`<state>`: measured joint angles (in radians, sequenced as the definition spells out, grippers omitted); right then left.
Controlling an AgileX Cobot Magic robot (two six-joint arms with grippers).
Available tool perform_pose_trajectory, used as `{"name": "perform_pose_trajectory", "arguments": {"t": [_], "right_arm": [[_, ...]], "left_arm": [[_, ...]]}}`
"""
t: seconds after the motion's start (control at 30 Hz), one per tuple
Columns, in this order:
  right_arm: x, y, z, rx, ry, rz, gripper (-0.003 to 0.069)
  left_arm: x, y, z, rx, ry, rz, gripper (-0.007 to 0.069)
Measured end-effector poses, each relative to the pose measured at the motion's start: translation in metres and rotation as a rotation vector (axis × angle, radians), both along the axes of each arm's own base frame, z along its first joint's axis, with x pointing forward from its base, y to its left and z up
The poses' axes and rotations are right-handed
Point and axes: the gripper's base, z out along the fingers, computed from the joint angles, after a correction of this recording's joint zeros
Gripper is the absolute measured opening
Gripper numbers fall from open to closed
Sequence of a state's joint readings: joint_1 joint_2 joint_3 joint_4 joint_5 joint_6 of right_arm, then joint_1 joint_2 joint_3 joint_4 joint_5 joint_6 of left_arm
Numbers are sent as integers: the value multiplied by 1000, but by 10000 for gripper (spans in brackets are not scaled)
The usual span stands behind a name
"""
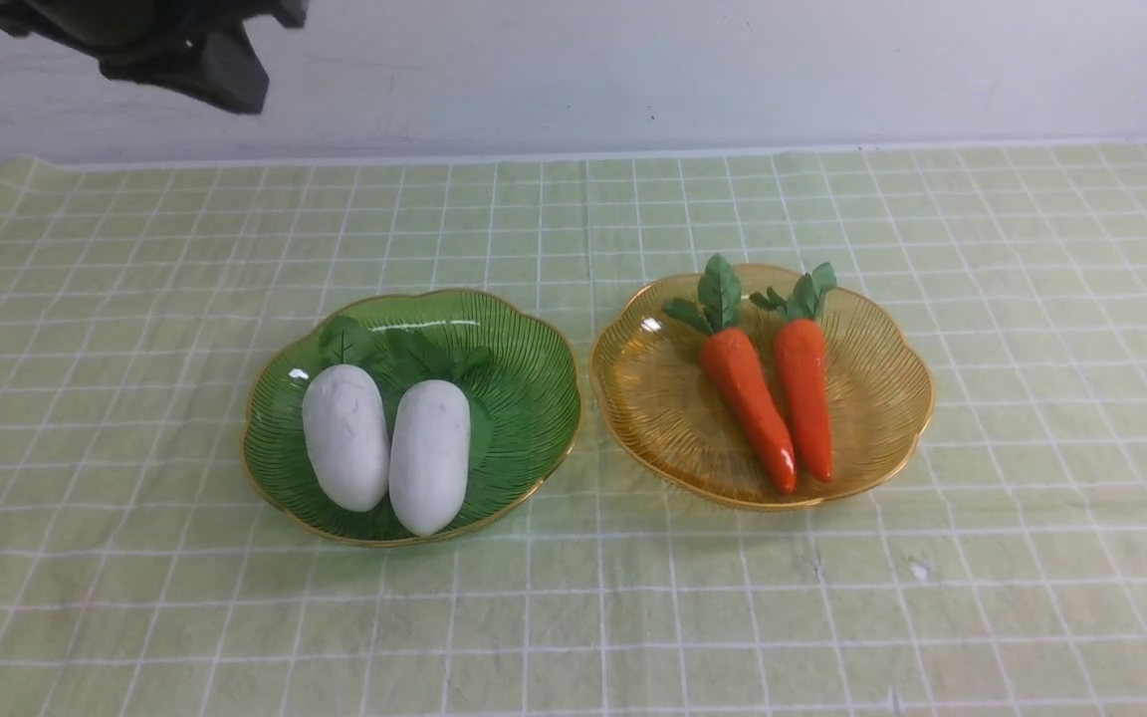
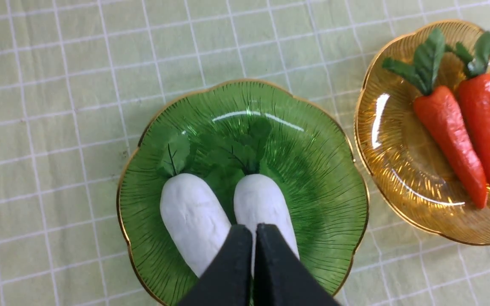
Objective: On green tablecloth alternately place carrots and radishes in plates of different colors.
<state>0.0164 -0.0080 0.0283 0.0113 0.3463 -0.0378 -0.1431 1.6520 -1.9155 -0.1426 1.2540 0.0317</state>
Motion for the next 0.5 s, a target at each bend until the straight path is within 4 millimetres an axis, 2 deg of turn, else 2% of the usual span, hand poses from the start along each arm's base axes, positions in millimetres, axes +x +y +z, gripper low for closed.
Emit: {"name": "perform_pose_trajectory", "arguments": {"t": [0.13, 0.2, 0.27, 0.3, 0.33, 0.43, 0.5], "right_arm": [[0, 0, 0, 0, 6, 0, -15], [0, 0, 0, 0, 6, 0, -15], [0, 0, 0, 4, 6, -1, -15], [0, 0, 0, 3, 6, -1, -15], [0, 0, 0, 4, 6, -1, -15], [0, 0, 0, 6, 6, -1, -15], [0, 0, 0, 7, 6, -1, -15]], "left_arm": [[-34, 5, 33, -14, -98, 0, -8], [-42, 6, 39, -16, -115, 0, -8], [-62, 9, 47, -19, -142, -2, -8], [-64, 9, 49, -19, -148, -3, -8], [-78, 11, 52, -16, -160, -8, -8], [-104, 15, 49, 3, -162, -28, -8], [-122, 18, 40, 12, -142, -36, -8]]}}
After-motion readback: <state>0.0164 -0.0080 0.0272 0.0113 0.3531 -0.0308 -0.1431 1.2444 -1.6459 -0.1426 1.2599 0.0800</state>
